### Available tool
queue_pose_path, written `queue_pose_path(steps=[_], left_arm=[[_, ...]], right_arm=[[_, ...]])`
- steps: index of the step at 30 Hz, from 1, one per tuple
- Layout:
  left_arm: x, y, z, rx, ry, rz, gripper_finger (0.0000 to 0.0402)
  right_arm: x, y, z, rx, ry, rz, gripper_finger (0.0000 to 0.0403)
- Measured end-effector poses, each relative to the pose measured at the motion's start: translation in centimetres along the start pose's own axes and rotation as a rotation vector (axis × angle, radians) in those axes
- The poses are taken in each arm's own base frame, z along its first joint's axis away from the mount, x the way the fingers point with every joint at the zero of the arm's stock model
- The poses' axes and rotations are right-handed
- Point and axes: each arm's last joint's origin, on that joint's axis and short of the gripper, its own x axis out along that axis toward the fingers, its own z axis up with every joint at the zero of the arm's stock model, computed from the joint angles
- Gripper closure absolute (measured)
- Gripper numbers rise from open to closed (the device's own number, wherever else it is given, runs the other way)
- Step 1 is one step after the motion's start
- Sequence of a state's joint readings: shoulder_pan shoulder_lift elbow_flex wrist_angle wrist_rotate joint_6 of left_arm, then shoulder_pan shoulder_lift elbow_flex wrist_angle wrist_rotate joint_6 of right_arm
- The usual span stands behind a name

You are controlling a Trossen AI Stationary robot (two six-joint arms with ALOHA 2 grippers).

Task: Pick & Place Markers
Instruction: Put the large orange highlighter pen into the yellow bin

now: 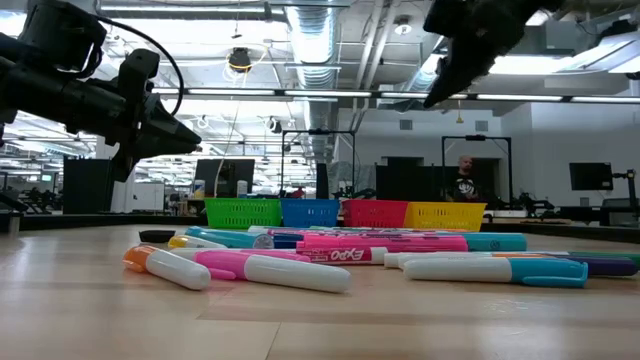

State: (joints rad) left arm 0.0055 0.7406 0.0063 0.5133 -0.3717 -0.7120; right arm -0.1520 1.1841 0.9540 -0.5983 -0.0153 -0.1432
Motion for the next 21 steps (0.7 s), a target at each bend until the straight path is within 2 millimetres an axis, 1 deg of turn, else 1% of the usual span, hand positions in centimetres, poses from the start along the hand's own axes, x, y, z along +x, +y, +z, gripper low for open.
queue_pose_path(steps=[5,8,13,18,21], left_arm=[[0.0,-0.2,-0.3,0.031,0.073,-0.070,0.0335],[0.0,-0.4,-0.6,0.114,0.153,-0.166,0.0335],[-0.1,-0.7,-1.0,0.252,0.253,-0.334,0.0335],[-0.2,-0.9,-1.2,0.364,0.283,-0.423,0.0335],[-0.2,-0.8,-1.5,0.400,0.306,-0.435,0.0335]], right_arm=[[1.3,1.1,0.3,0.091,0.021,0.033,0.0280],[2.4,1.8,0.3,0.149,0.053,0.051,0.0280],[4.9,3.1,0.3,0.263,0.104,0.060,0.0280],[7.3,4.8,-0.5,0.268,0.206,0.076,0.0280],[8.7,5.6,-0.9,0.273,0.258,0.080,0.0281]])
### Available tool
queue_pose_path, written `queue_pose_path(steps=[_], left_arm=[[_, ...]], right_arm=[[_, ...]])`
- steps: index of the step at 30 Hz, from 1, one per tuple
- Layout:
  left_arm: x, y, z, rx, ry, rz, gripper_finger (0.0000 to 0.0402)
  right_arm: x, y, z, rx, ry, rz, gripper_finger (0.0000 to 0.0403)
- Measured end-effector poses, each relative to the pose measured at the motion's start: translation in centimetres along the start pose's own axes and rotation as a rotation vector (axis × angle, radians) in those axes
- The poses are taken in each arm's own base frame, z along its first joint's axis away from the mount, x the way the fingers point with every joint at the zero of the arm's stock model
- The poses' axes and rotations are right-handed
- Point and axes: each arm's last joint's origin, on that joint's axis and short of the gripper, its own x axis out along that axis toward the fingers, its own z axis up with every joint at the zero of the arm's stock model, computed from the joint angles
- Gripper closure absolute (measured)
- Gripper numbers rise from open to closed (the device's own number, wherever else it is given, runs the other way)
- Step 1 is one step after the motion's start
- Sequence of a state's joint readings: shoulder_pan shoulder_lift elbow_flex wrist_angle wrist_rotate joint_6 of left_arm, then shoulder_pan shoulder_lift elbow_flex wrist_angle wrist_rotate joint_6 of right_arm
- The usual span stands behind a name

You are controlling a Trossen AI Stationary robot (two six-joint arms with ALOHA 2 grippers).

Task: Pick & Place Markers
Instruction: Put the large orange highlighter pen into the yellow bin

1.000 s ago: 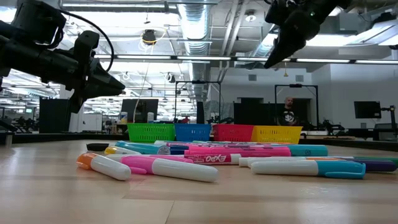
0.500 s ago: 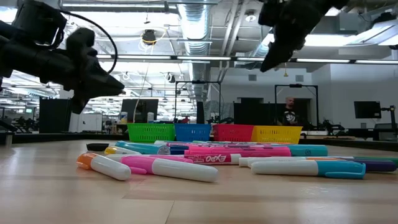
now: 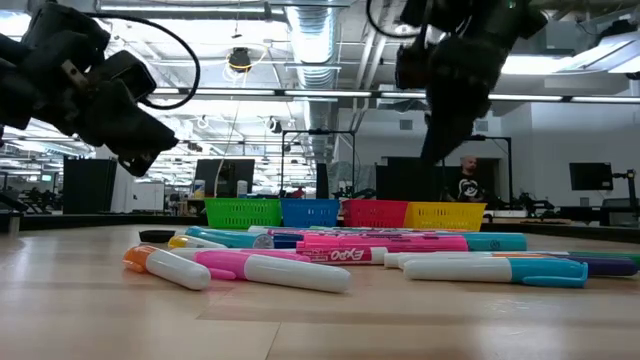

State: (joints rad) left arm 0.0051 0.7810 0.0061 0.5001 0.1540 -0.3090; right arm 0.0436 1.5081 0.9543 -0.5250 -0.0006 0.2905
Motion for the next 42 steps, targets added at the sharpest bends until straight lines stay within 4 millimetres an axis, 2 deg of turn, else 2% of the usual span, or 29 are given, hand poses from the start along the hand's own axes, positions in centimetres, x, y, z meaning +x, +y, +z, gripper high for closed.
queue_pose_path(steps=[9,19,42], left_arm=[[0.4,0.3,-0.9,-0.025,0.089,0.000,0.0335],[0.5,0.3,-1.0,-0.046,0.096,-0.004,0.0335],[0.5,0.3,-0.9,-0.047,0.092,0.007,0.0335]], right_arm=[[3.7,0.4,-1.0,0.055,0.133,-0.037,0.0282],[3.6,-0.3,-0.8,0.070,0.136,-0.047,0.0282],[3.8,-0.5,-0.6,0.037,0.094,-0.116,0.0282]])
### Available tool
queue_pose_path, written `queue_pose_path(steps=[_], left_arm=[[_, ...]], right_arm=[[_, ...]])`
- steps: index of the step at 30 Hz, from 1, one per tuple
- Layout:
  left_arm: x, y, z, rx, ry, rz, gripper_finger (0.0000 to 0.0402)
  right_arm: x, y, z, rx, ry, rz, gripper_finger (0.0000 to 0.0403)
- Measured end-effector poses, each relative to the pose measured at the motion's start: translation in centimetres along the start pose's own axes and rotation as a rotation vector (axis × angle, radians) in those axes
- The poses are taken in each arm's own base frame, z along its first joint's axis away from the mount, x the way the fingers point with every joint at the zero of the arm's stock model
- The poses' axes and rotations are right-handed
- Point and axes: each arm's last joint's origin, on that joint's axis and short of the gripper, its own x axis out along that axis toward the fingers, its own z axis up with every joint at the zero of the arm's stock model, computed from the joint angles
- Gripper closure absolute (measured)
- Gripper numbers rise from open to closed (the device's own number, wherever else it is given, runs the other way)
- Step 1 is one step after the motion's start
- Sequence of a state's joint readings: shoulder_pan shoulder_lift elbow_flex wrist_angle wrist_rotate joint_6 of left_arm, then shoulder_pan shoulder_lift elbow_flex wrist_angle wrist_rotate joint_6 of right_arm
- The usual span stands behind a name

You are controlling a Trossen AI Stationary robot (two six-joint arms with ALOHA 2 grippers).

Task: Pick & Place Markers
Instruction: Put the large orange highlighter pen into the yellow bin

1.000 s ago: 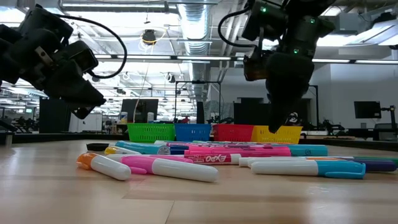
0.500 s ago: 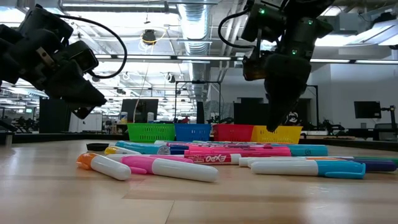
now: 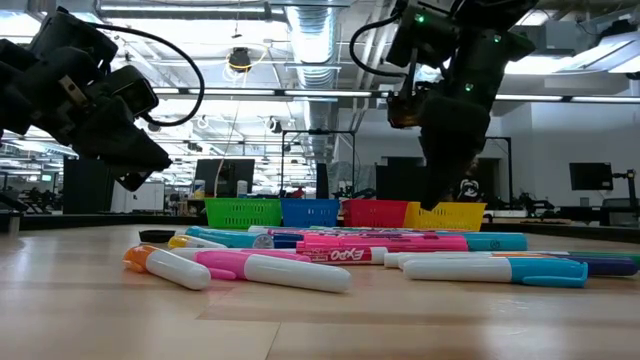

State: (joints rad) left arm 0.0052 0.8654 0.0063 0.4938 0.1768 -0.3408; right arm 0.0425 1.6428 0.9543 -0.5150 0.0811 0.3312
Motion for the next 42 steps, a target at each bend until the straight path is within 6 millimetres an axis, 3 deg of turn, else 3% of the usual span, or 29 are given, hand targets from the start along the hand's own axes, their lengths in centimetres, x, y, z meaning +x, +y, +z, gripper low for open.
queue_pose_path(steps=[32,42], left_arm=[[0.0,0.0,0.0,-0.004,-0.001,0.000,0.0335],[0.0,0.0,0.0,-0.005,-0.001,0.000,0.0335]], right_arm=[[3.0,-0.9,-3.5,0.010,-0.027,0.012,0.0282],[3.0,-0.9,-3.5,0.011,-0.036,0.014,0.0282]])
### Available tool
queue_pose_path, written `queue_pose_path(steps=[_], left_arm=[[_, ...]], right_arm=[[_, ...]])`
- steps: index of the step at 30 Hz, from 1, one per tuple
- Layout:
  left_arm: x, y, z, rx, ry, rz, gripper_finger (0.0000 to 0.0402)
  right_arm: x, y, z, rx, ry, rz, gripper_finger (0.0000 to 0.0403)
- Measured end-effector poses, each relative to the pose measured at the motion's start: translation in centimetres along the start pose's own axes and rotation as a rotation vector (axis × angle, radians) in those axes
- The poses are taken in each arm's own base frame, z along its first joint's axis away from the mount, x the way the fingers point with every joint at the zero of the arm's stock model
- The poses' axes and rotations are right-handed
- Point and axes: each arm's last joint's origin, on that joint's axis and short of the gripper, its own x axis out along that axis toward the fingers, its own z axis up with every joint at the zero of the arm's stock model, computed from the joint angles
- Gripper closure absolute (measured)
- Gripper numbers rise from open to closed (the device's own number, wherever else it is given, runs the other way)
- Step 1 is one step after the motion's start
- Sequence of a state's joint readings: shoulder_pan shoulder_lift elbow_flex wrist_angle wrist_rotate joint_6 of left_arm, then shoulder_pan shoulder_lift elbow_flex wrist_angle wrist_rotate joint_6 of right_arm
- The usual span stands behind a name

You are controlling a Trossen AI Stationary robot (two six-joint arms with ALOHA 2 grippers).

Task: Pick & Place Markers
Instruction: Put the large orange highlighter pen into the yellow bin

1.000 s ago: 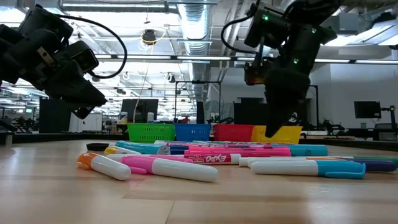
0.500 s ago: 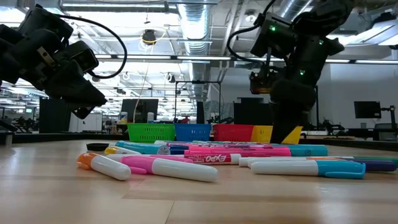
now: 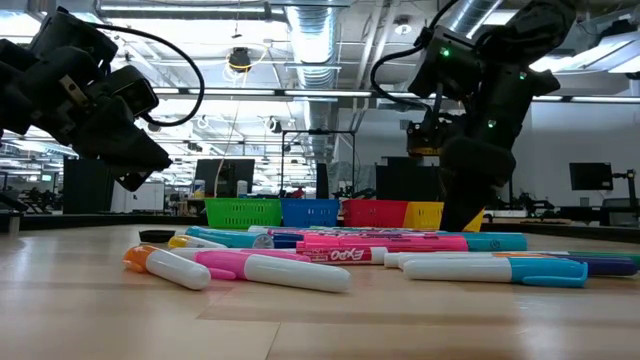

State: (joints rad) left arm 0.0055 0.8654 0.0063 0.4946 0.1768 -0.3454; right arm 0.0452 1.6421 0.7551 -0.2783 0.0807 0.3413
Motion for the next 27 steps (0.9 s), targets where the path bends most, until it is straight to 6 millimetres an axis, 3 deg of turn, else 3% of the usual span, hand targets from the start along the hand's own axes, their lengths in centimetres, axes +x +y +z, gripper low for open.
queue_pose_path(steps=[5,15,27], left_arm=[[0.0,0.0,0.0,0.000,0.000,0.000,0.0335],[0.0,0.0,0.0,0.000,0.000,0.000,0.0335],[0.0,0.0,0.0,-0.003,0.000,0.000,0.0335]], right_arm=[[0.0,0.0,0.0,0.014,-0.001,0.000,0.0289],[0.0,0.0,0.1,0.056,-0.006,0.004,0.0344],[-1.1,0.4,1.3,0.102,0.035,0.003,0.0330]])
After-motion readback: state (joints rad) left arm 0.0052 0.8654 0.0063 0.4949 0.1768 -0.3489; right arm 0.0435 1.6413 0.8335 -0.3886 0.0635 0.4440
